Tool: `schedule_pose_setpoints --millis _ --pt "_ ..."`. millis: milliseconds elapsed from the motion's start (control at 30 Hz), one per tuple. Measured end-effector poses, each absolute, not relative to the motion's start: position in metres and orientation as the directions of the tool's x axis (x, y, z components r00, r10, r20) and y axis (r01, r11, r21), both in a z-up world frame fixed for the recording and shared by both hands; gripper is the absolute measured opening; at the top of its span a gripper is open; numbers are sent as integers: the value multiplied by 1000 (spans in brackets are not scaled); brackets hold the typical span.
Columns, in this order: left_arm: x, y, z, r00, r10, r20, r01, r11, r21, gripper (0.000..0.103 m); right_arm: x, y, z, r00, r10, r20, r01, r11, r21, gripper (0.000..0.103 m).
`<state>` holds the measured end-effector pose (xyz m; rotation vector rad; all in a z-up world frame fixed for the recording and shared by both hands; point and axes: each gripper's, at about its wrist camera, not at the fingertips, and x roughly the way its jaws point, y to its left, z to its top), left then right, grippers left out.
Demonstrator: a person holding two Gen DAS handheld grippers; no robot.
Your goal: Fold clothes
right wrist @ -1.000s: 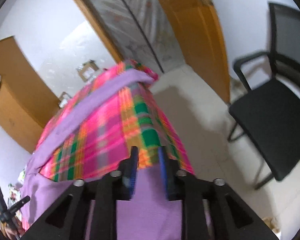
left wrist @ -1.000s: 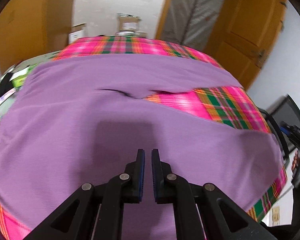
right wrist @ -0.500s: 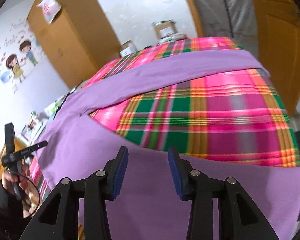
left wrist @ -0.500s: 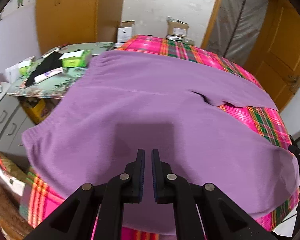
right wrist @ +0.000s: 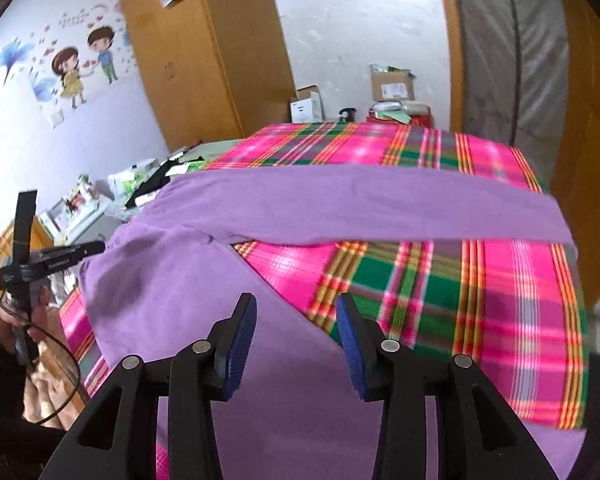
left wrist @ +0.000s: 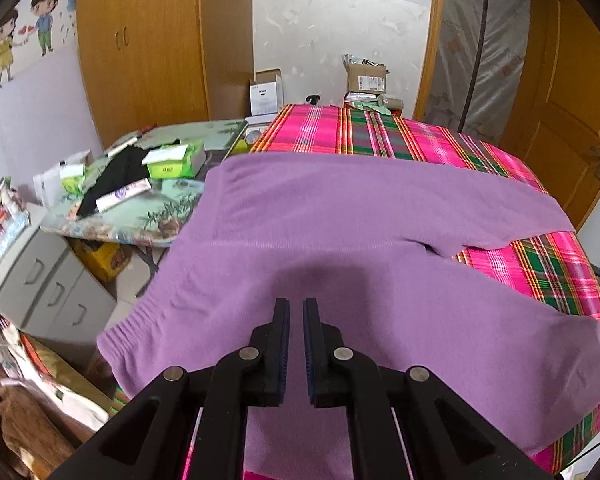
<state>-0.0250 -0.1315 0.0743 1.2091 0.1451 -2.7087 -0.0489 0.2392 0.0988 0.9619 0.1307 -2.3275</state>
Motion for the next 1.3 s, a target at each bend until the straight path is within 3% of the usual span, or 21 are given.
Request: schedule_pose_setpoints --millis 133,267,400,933,1300 --pt "-34 -130 83 -663 -132 -736 180 -984 14 6 -50 222 114 -578 -493 -650 607 -793 61 43" --pt "-42 -129 92 -672 -154 -725 171 -984 50 6 -43 215 135 -645 -543 -537 645 -764 -1 43" --pt "-51 -133 100 -675 -166 -719 168 -983 70 6 -37 199 142 -691 -560 -456 685 -709 -167 43" --pt "-116 -177 115 -669 -178 -722 102 -984 148 6 -104 150 131 -589 -545 -597 775 -590 -227 43" --pt "-177 -215 76 -589 -168 -791 14 -980 197 7 -196 123 118 -455 -557 -695 831 -546 -107 43"
